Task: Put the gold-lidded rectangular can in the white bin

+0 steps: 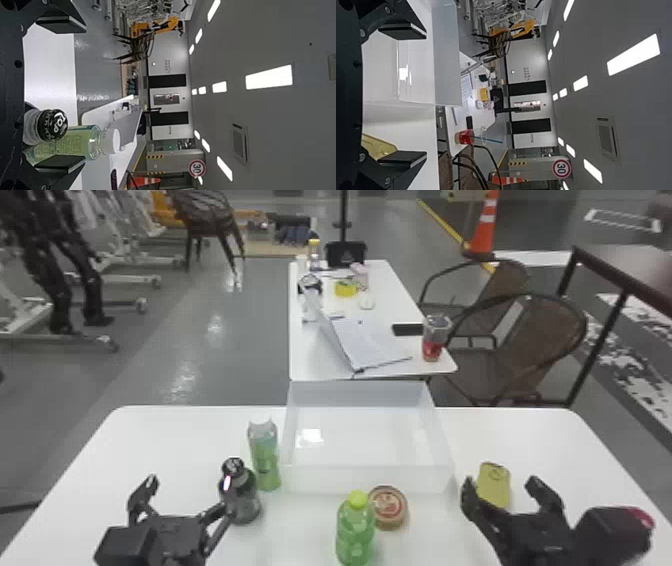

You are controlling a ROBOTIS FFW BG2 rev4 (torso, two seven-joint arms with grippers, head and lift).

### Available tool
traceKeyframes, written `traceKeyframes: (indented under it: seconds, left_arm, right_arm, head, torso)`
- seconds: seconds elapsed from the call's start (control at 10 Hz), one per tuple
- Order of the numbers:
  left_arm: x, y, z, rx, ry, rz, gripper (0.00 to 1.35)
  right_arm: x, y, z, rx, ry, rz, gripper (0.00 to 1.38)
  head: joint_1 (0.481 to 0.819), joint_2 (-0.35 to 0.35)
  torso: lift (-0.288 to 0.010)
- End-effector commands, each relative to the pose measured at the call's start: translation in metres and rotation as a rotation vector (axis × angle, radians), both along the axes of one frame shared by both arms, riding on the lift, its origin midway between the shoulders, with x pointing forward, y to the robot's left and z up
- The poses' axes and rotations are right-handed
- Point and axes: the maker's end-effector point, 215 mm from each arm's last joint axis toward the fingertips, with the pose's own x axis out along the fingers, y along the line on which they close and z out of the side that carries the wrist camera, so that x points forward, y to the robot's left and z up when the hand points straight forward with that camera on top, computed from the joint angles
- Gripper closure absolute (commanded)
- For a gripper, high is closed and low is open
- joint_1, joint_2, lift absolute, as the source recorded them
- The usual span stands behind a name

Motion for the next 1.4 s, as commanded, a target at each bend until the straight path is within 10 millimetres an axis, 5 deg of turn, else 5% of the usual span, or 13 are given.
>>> traceKeyframes:
  seconds: [0.0, 0.6, 1.1, 1.3]
  left_arm:
    - [0.001, 0.0, 0.001, 0.0, -0.001, 0.0, 0.15]
    - [0.001, 0.0, 0.002, 0.0, -0.006, 0.0, 0.15]
    - [0.0, 0.0, 0.003, 0.0, -0.008, 0.0, 0.15]
    - [0.0, 0.001, 0.003, 0.001, -0.008, 0.001, 0.15]
  right_arm:
    - [0.0, 0.0, 0.0, 0.0, -0.001, 0.0, 0.22]
    - [-0.006, -0.011, -0.008, 0.001, 0.02, -0.058, 0.22]
    - [-0.024, -0.033, -0.079, -0.001, 0.126, -0.128, 0.22]
    - [-0.021, -0.041, -0.092, -0.026, 0.139, -0.123, 0.22]
  head:
    - [0.549, 0.0]
    - [0.549, 0.0]
    - [0.549, 0.0]
    - [0.549, 0.0]
  torso:
    - [-0.1]
    - [-0.1]
    - [-0.1]
    - [-0.1]
